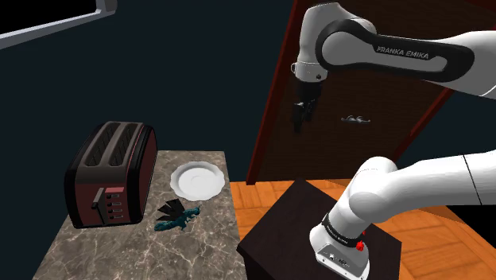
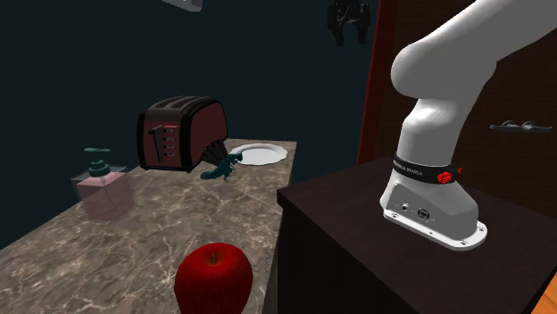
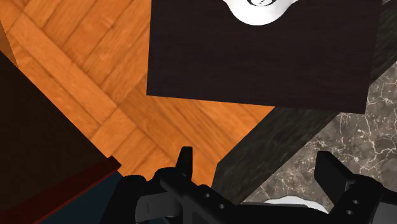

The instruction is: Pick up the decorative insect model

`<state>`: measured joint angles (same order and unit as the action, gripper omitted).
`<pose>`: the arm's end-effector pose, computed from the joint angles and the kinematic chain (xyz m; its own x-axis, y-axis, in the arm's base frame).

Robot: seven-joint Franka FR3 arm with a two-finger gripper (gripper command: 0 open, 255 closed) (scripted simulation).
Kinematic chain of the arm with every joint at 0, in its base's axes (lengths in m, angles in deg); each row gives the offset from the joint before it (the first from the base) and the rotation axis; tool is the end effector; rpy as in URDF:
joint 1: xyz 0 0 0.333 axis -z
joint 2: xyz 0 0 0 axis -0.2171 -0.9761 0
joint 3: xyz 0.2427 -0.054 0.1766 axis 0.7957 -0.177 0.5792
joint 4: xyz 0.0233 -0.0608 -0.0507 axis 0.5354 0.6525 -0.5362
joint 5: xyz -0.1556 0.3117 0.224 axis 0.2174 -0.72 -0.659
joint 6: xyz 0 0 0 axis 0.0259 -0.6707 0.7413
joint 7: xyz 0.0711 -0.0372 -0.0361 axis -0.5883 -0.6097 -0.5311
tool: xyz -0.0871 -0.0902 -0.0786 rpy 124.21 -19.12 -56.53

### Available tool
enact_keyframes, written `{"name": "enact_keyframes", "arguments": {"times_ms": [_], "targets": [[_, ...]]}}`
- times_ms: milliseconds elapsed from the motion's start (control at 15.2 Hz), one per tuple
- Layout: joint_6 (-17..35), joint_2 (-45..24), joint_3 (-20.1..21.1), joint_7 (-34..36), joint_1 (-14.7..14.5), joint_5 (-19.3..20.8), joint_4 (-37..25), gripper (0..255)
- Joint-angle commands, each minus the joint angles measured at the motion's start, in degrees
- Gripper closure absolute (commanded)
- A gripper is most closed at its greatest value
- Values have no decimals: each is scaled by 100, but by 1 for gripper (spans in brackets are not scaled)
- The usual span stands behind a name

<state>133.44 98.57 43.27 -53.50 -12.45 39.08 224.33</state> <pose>0.3198 0.0006 0.4957 0.9827 0.0446 -0.1800 0.0624 -0.9935 0.0947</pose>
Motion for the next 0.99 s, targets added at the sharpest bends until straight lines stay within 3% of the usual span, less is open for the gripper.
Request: {"name": "enact_keyframes", "arguments": {"times_ms": [0, 924], "targets": [[0, 0, 0, 0, 0, 0, 0, 0], [2121, -2090, 829, 401, -649, -677, 2, 0]]}}
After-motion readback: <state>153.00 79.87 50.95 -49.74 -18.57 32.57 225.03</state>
